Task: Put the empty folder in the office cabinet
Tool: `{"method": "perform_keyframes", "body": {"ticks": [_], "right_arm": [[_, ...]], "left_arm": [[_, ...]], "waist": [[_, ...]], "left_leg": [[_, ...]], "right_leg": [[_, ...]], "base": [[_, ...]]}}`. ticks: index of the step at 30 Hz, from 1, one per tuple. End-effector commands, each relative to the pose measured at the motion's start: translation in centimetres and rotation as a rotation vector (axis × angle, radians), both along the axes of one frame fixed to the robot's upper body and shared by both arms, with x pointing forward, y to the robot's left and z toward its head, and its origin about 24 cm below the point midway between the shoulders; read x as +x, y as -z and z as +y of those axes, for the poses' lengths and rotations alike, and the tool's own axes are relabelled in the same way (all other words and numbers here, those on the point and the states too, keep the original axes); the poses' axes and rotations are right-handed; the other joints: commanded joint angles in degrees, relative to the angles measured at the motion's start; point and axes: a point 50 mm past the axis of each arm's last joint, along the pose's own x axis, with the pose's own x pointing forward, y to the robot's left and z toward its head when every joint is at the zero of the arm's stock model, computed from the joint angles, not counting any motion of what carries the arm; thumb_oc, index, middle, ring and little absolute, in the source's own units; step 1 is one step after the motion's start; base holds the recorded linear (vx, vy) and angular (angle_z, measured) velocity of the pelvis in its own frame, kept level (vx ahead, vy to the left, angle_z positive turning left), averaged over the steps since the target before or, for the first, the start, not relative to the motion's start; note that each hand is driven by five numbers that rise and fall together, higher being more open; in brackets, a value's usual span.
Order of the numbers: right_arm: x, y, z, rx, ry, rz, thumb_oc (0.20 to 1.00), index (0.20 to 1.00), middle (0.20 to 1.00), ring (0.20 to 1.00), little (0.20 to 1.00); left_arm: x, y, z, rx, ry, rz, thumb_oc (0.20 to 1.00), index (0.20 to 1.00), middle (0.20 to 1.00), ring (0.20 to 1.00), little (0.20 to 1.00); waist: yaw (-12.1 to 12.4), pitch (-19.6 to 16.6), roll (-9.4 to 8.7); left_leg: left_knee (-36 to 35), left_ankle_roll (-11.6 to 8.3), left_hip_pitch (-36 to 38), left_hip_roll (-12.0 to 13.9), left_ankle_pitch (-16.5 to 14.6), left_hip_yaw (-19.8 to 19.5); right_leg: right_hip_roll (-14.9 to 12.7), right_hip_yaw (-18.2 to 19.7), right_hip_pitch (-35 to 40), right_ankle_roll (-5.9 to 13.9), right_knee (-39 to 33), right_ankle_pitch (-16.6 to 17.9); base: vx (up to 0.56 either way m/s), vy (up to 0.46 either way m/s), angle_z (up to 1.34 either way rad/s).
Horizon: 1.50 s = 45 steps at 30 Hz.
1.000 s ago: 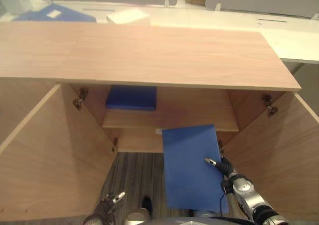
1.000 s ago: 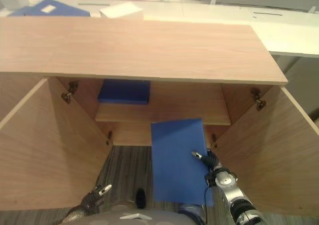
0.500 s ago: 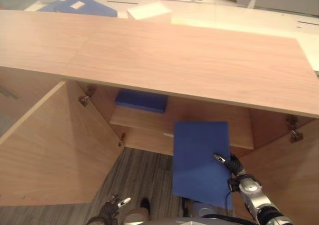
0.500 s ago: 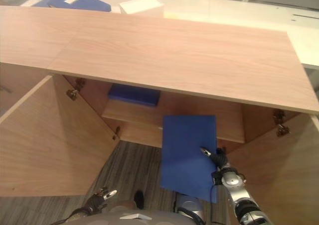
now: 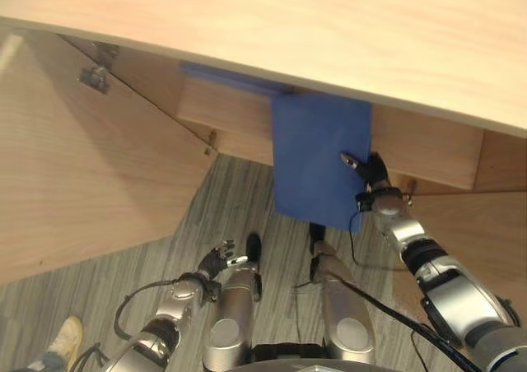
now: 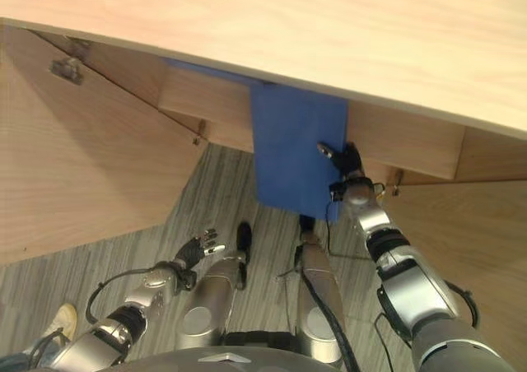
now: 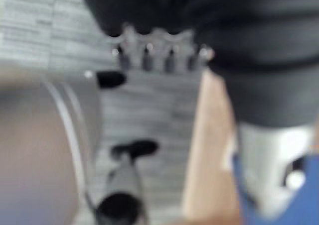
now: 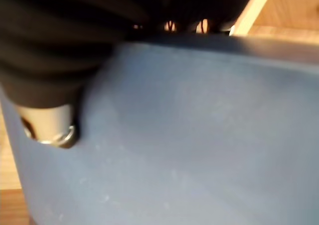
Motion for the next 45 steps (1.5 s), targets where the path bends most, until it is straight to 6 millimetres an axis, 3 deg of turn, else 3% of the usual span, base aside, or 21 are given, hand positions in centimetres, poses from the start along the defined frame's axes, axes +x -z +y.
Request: {"method": "perform_keyframes", "body": {"ticks": [1,4,11,16,22,26,32,37,45], "right_arm": [[2.3,-5.5,-3.9,0.292,0.391,-0.190,0.200,0.200,0.200,0.200,0.200],[3.0,-7.7,-6.4,0.496,0.575,-0.232,0.200,0.200,0.200,0.200,0.200],[2.6,-9.7,-11.4,0.829,0.821,-0.222,0.200,0.200,0.200,0.200,0.200],[2.5,-10.5,-12.5,0.924,0.880,-0.238,0.200,0.200,0.200,0.200,0.200],[3.3,-12.9,-12.2,1.132,0.847,-0.308,0.200,0.200,0.200,0.200,0.200],[3.6,-14.2,-11.7,1.038,0.815,-0.373,0.200,0.200,0.200,0.200,0.200],[3.9,-15.5,-10.9,1.192,0.862,-0.389,0.200,0.200,0.200,0.200,0.200],[3.5,-19.4,-11.9,1.247,0.937,-0.537,0.200,0.200,0.200,0.200,0.200],[3.5,-24.7,-11.6,1.244,0.839,-0.606,0.200,0.200,0.200,0.200,0.200]], "left_arm": [[-2.3,0.9,-1.4,-0.012,-0.031,0.026,1.000,1.000,1.000,1.000,1.000],[-2.6,1.3,-1.7,-0.003,-0.051,0.047,1.000,1.000,1.000,1.000,1.000],[-4.1,2.3,-1.5,-0.017,-0.079,0.110,1.000,1.000,1.000,1.000,1.000],[-4.7,2.5,-1.5,-0.021,-0.073,0.124,1.000,1.000,1.000,1.000,1.000],[-4.8,2.6,-1.4,-0.027,-0.086,0.134,1.000,1.000,1.000,1.000,1.000],[-5.1,2.7,-1.3,-0.029,-0.090,0.148,1.000,1.000,1.000,1.000,1.000],[-5.4,2.8,-1.0,-0.046,-0.109,0.159,1.000,1.000,1.000,1.000,1.000],[-5.8,2.5,-1.1,-0.093,-0.112,0.144,1.000,1.000,1.000,1.000,1.000],[-7.2,2.7,-0.5,-0.140,-0.134,0.171,1.000,1.000,1.000,1.000,1.000]], "waist": [[-1.48,-2.99,1.36],[-1.54,-2.99,2.51],[-1.24,-2.99,4.32],[-0.70,-2.99,4.71],[0.10,-2.99,5.53],[0.44,-2.99,5.97],[1.53,-2.99,6.97],[3.69,-2.99,8.41],[5.28,-2.99,10.54]], "left_leg": [[11.23,4.96,-1.89,-2.12,-14.69,2.71],[12.11,4.69,-2.82,-1.75,-15.21,3.04],[9.02,3.68,-0.19,-0.94,-14.47,3.58],[9.16,3.58,-0.15,-0.83,-14.55,3.51],[8.96,3.26,-0.82,-0.75,-14.16,3.14],[9.55,3.21,-1.92,-0.77,-13.99,2.96],[8.59,2.82,-5.25,-0.42,-11.88,2.10],[6.82,2.21,-10.00,-0.68,-8.44,0.69],[9.11,1.39,-14.98,-1.38,-6.08,1.27]], "right_leg": [[1.15,1.85,-14.19,0.82,6.73,-0.79],[1.71,1.66,-16.33,0.00,9.15,-2.53],[1.63,1.02,-16.73,-0.58,9.89,-3.55],[1.58,0.90,-16.83,-0.70,10.13,-3.79],[1.13,0.61,-17.54,-0.71,10.68,-4.22],[0.93,1.02,-17.77,-0.76,11.23,-4.76],[1.13,1.68,-18.83,-1.22,12.07,-5.91],[1.24,1.01,-19.70,-1.94,12.01,-6.97],[0.37,0.08,-20.86,-2.76,11.80,-7.85]], "base": [[0.02,-0.024,0.24],[0.01,0.027,0.13],[0.01,0.037,-0.07],[0.01,-0.003,-0.07],[0.02,-0.011,0.01],[0.09,-0.042,0.06],[0.09,-0.081,0.09],[0.05,-0.085,0.08],[0.03,0.002,0.00]]}}
